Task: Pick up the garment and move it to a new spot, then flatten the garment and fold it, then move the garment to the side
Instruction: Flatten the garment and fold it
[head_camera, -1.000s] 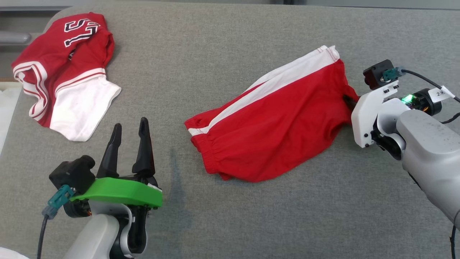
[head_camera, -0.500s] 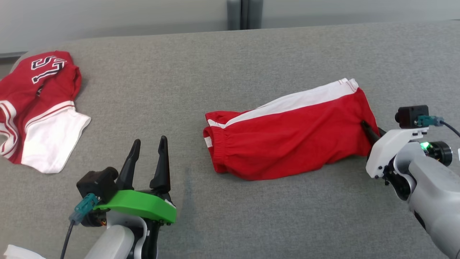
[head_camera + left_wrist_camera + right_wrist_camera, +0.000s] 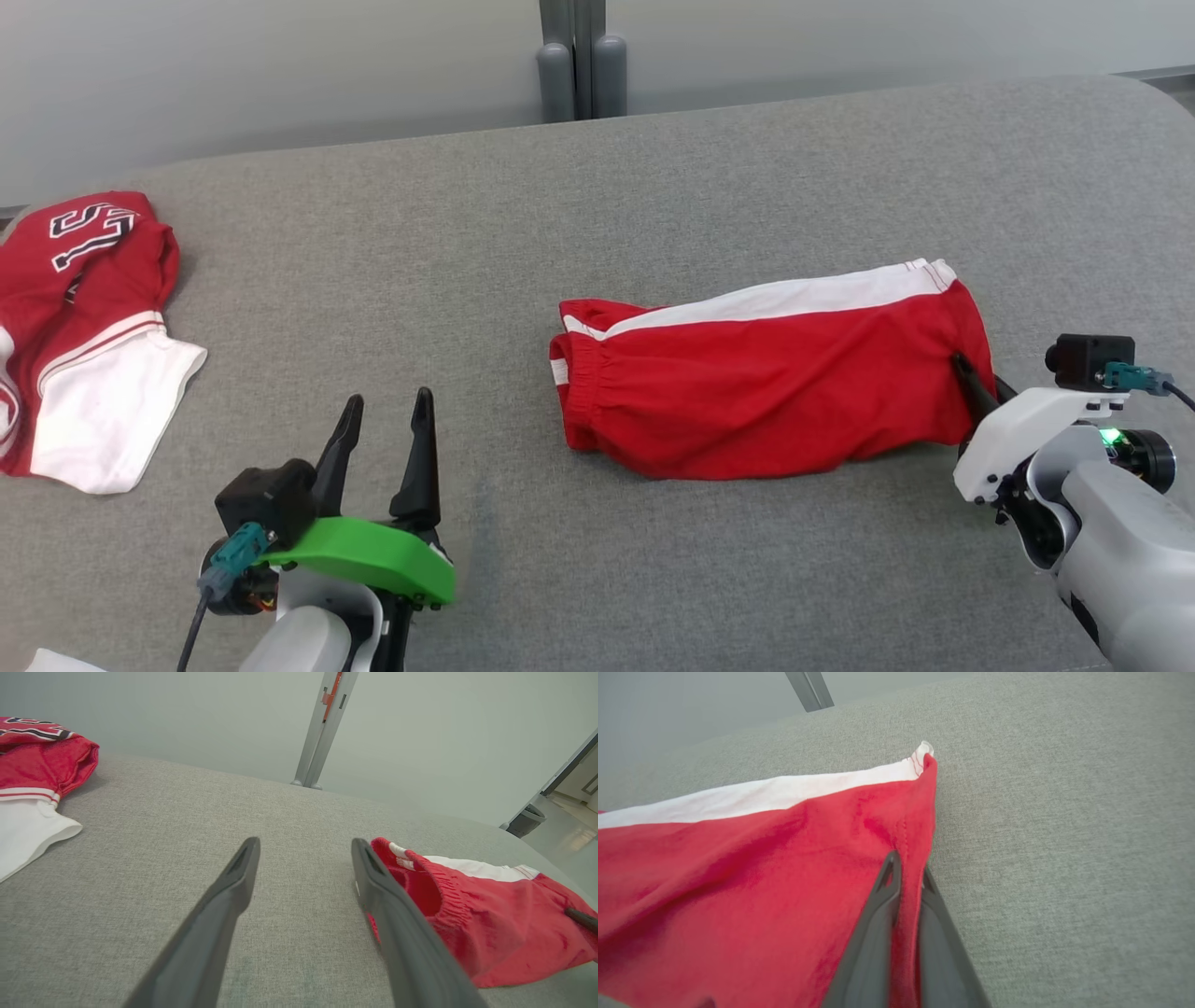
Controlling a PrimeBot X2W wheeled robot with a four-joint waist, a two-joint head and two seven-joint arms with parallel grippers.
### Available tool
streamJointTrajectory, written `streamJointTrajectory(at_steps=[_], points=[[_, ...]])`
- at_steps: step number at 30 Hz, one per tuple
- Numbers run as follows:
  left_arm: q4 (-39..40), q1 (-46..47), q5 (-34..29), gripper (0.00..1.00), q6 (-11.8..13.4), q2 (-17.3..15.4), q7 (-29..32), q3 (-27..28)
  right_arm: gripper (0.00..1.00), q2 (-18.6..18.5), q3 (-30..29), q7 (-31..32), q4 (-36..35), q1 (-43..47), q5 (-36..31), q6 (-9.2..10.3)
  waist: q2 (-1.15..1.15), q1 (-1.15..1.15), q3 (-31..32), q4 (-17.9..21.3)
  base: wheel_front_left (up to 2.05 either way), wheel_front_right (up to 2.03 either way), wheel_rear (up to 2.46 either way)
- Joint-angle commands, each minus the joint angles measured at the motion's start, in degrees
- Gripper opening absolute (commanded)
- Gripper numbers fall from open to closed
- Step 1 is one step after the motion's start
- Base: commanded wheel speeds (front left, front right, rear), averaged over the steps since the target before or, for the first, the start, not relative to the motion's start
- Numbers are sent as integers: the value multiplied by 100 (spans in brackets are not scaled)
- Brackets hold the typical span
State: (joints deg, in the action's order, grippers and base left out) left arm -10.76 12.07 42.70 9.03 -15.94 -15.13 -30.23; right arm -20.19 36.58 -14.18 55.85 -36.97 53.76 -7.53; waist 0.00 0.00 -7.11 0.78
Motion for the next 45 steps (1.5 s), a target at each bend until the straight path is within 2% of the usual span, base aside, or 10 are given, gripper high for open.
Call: streamJointTrajectory(at_steps=[1, 8, 15, 22, 29, 42, 43, 45], points=[[-26, -95, -51, 100, 13, -32, 0, 43, 0, 12, -52, -42, 27, 69, -56, 8, 0, 0, 7, -56, 0, 0, 0], [-121, -161, -140, 100, 22, 51, -1, 217, 0, 36, -215, -59, -111, 50, -186, 7, 0, 0, 76, -296, 0, 0, 0], [-115, -358, -199, 100, -49, 189, -1, 479, 0, 121, -156, 40, -914, -255, -561, 8, 0, 0, 143, -487, 0, 0, 0], [-181, -327, -291, 100, -153, 349, -1, 580, 0, 699, 121, 596, -1663, -653, -1095, 8, 0, 0, 107, -641, 0, 0, 0], [-241, -232, -398, 100, -251, 459, -1, 687, 0, 1132, 570, 1126, -1935, -550, -1482, 8, 0, 0, 28, -807, 0, 0, 0], [-351, -227, -559, 100, -381, 589, -1, 861, 0, 1130, 1193, 1732, -2320, -199, -1507, 8, 0, 0, -67, -783, 0, 0, 0], [-361, -218, -566, 100, -389, 601, -1, 857, 4, 1135, 1209, 1741, -2365, -188, -1487, 8, 0, 0, -73, -768, 0, 0, 0], [-383, -200, -587, 100, -408, 614, -1, 848, 43, 1128, 1230, 1740, -2431, -158, -1490, 8, 0, 0, -81, -744, 0, 0, 0]])
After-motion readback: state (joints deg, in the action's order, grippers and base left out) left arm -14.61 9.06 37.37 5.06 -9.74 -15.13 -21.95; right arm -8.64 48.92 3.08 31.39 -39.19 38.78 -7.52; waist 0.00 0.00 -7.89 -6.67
